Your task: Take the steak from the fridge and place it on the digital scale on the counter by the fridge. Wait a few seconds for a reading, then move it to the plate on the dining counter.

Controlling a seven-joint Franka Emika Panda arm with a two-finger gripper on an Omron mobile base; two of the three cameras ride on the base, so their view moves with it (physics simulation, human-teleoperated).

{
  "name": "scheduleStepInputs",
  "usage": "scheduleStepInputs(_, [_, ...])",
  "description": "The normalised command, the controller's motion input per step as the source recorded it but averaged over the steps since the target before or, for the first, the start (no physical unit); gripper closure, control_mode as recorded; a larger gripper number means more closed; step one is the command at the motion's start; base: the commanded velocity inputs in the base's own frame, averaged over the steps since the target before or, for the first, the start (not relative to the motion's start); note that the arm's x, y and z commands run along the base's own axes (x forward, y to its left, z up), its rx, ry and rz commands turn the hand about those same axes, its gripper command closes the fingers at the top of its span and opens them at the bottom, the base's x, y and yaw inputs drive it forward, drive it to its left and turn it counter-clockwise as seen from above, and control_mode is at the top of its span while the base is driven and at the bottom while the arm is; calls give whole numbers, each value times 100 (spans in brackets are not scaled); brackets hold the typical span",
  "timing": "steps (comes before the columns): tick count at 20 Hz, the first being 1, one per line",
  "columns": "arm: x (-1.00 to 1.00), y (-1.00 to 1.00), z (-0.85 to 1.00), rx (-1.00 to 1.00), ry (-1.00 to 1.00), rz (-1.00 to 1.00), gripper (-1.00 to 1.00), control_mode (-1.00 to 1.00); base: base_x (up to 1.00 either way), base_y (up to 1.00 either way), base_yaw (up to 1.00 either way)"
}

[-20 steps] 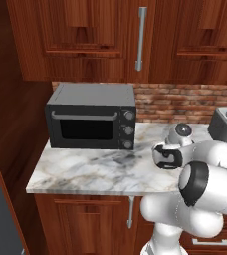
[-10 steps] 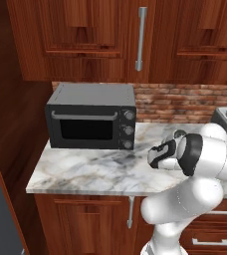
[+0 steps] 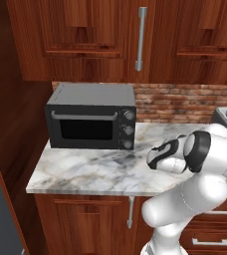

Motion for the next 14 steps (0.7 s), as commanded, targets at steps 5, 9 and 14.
scheduleStepInputs(5, [-8,-1,28,0,-5,0,-100,-100,0,0,0])
scheduleStepInputs(9, [0,0,58,0,-1,0,-100,-100,0,0,0])
scheduleStepInputs(14, [0,6,89,0,0,0,-100,-100,0,0,0])
